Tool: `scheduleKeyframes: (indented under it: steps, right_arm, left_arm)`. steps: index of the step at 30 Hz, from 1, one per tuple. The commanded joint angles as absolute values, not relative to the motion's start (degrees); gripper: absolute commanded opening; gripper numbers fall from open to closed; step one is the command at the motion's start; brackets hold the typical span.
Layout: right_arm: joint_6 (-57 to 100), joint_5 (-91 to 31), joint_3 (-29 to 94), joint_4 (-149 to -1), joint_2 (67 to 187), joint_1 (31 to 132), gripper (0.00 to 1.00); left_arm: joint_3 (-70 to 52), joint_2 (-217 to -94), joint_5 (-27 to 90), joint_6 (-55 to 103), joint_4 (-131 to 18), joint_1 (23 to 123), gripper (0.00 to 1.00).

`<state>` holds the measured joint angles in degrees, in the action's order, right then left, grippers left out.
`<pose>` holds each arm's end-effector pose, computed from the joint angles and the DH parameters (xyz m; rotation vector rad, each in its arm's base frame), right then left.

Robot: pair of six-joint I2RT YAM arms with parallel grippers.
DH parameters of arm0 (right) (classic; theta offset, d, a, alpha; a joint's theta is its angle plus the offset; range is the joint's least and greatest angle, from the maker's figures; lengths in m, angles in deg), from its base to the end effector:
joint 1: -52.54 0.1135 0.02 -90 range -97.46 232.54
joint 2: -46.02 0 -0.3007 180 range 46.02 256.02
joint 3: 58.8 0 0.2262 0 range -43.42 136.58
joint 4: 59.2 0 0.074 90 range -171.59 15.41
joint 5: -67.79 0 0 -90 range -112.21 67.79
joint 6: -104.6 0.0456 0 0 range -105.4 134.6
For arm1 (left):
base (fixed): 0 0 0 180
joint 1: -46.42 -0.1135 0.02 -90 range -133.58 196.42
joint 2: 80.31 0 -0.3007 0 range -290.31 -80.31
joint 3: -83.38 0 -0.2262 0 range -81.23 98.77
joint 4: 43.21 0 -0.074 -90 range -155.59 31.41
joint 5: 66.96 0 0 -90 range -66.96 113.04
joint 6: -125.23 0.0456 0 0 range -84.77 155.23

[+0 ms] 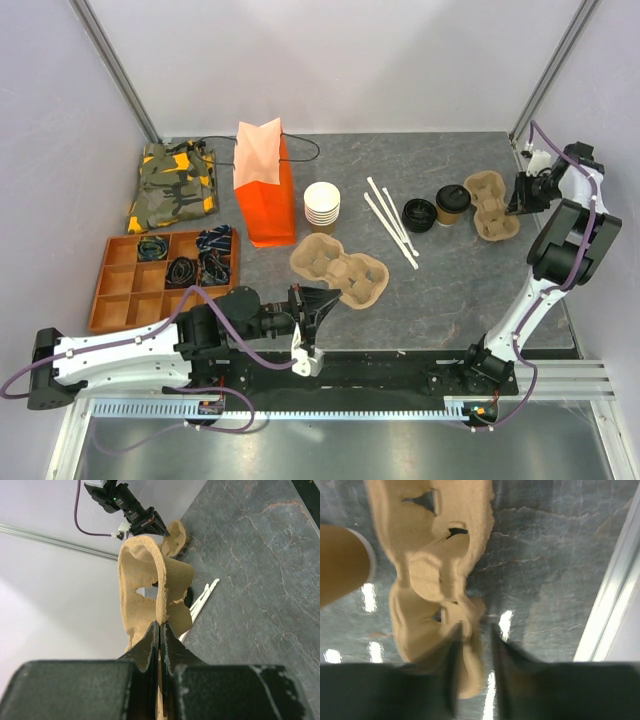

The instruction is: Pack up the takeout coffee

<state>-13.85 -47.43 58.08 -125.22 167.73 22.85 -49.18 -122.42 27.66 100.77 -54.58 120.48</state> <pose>0.3930 -0.2017 0.2414 -0.0706 2.6257 0.2981 0.0352 -0.1365 0.3236 1.5957 0.5222 -0.1796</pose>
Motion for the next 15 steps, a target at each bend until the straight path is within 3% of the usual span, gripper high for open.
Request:
scheduleKeyframes:
  steps: [1, 3, 5, 10, 15]
  right_arm:
    - [-13.53, -44.98, 57.83, -122.93, 167.75, 23.19, 0.52]
    - [-13.87, -42.96, 57.92, -122.84, 166.26, 23.19, 0.69]
    - [-14.23, -41.65, 58.44, -123.36, 163.46, 23.19, 0.76]
    - [-12.31, -42.33, 64.5, -128.37, 153.9, 23.19, 0.83]
    - [-0.91, -53.64, 64.16, -131.8, 142.81, 23.19, 0.91]
  left_arm:
    - [-50.03, -123.11, 27.78, 100.27, -50.25, 120.69, 0.02]
    - [-50.21, -123.46, 27.52, 100.62, -49.81, 120.69, 0.02]
    - [-50.38, -123.73, 27.26, 101.49, -49.37, 120.69, 0.02]
    - [-50.39, -127.85, 21.05, 104.83, -44.9, 120.69, 0.02]
    - [-49.86, -134.44, 14.52, 109.75, -36.64, 120.69, 0.02]
